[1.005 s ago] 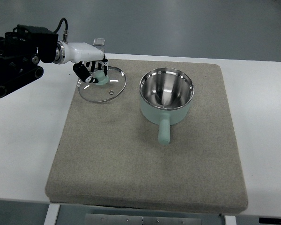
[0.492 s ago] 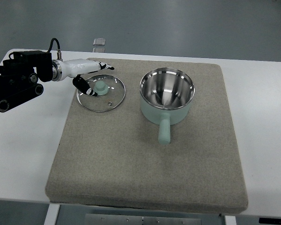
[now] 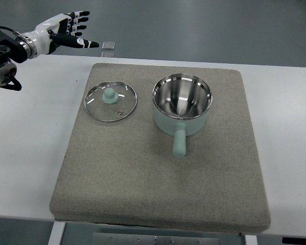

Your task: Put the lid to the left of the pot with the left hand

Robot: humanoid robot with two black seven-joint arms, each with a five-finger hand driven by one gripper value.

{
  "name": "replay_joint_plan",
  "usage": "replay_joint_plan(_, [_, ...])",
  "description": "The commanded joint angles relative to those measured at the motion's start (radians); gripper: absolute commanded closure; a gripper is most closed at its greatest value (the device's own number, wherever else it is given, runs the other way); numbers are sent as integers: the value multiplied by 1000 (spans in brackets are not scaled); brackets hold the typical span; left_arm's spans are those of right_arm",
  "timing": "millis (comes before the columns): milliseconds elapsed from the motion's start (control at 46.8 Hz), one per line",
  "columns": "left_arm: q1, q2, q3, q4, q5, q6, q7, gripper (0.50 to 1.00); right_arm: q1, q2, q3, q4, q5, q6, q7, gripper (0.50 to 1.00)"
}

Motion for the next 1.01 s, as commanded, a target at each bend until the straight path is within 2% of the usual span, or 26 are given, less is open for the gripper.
replay_joint_plan(0, [26,1,-69,10,-55,-28,0,501,0,0,0,0,0,0,0,576])
replay_joint_plan(342, [124,-8,-320,77,-124,-46,5,501,0,0,0,0,0,0,0,576])
replay_joint_plan(556, [138,-18,-325,132,-303,-65,5,501,0,0,0,0,0,0,0,576])
replay_joint_plan(642, [138,-19,-325,157,-354,-95,5,504,0,0,0,0,0,0,0,576])
replay_joint_plan(984, [160,-19,-325,177,-368,-180,6,501,-2,0,2,9,3,8,0,576])
